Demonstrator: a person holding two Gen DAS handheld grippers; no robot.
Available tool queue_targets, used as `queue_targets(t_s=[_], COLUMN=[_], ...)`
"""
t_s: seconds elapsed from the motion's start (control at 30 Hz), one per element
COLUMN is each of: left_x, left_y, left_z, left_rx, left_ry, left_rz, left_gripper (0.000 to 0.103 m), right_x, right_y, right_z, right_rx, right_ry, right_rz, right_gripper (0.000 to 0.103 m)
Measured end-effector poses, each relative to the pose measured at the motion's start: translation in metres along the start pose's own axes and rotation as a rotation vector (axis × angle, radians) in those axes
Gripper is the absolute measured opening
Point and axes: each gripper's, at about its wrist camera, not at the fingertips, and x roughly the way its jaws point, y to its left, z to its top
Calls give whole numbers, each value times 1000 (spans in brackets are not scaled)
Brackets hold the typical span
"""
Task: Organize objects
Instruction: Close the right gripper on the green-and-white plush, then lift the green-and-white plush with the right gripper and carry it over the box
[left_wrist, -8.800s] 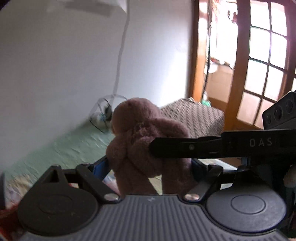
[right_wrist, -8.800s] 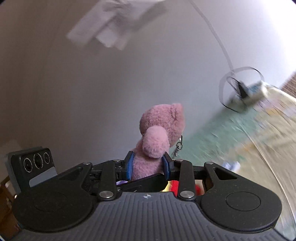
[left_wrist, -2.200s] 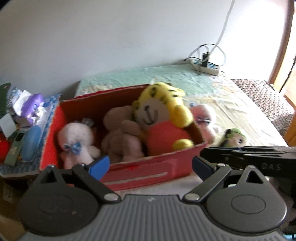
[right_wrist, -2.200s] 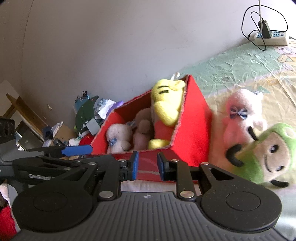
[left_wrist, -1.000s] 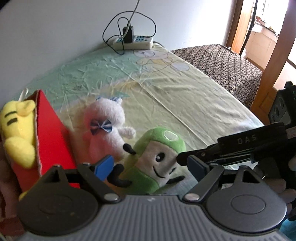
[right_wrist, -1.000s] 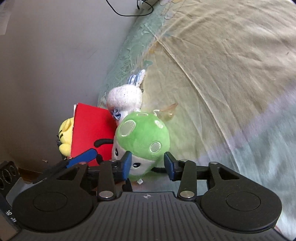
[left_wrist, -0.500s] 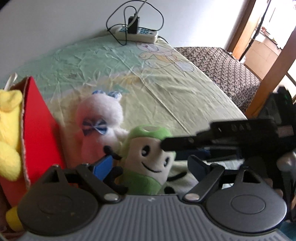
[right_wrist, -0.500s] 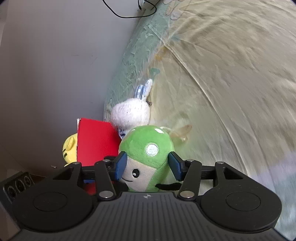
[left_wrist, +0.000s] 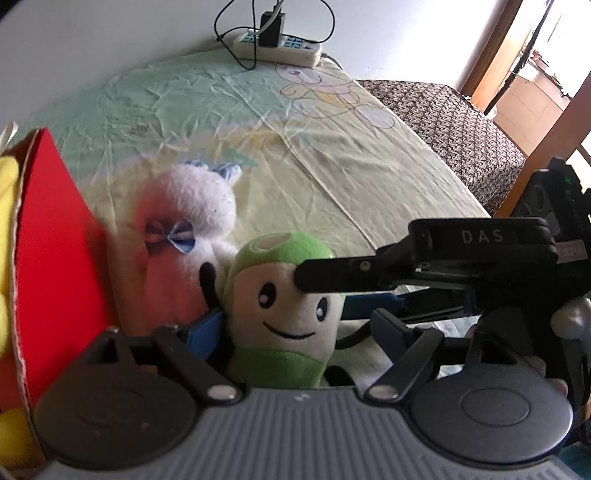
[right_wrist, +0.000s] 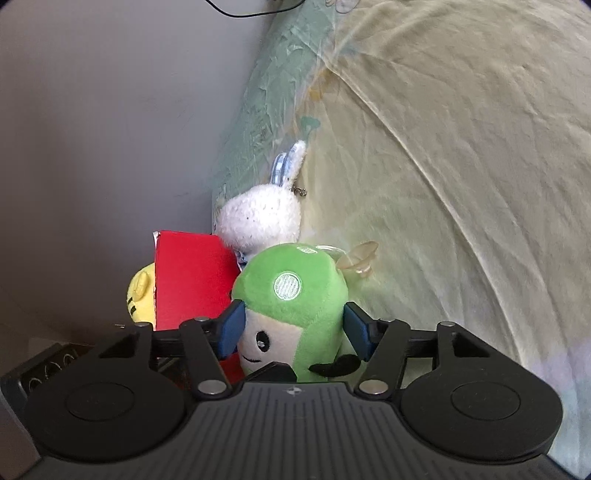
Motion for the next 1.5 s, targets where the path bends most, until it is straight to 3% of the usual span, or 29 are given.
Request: queue_targets(t_s=[0.4,0.8,1.1,1.5], left_x=[-13,-49,-85,-150], left_y=[-13,-22,4,74], left_z=[-9,-48,-85,-138], left_rx=[1,28,-4,-100], left_ry=[-13,-43,-63,-110], left_rz=[-32,-55,-45,13], left_gripper=[81,80,80,80], right_x=[-23,-33,-3,67], right_y=[15,48,79,139], right_z=[-17,-54,-92,-146], right_rx=[-96,-259,-334,-460], right_ry=[24,68,147,269], right_rz=[-34,-88,-88,-46], right_gripper=[59,59,59,59])
